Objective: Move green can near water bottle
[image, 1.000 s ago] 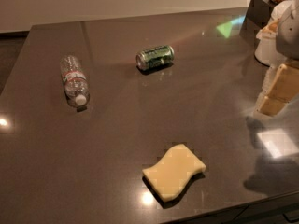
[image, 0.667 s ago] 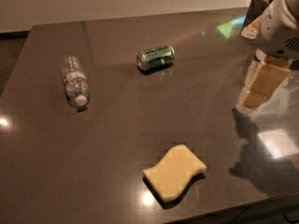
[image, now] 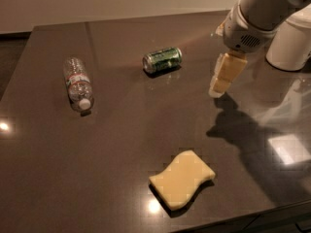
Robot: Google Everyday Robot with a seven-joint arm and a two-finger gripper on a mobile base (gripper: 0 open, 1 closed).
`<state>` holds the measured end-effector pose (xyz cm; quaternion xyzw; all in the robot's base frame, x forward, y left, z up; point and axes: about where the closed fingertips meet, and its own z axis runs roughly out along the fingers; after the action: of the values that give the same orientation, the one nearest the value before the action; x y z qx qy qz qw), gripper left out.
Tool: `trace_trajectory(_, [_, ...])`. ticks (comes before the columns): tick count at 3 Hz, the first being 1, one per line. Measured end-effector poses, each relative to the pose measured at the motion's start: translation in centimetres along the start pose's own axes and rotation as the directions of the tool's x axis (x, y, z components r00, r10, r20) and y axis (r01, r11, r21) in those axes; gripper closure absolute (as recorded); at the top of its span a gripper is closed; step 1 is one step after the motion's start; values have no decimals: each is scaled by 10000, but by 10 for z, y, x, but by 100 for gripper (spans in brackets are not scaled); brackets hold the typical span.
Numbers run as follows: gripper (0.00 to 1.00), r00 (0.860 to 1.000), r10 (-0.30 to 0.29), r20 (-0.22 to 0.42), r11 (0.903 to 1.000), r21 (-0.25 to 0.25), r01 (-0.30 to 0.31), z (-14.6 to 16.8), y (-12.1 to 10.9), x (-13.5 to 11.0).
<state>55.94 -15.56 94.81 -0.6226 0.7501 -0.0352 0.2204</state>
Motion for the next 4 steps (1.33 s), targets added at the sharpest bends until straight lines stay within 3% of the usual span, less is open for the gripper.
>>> trace_trajectory(2, [0, 9970, -257, 735, 9987, -409, 288, 65, -64, -30])
trace_trajectory(4, [0, 9922, -717, 1016, 9950, -621, 783, 94, -100, -52])
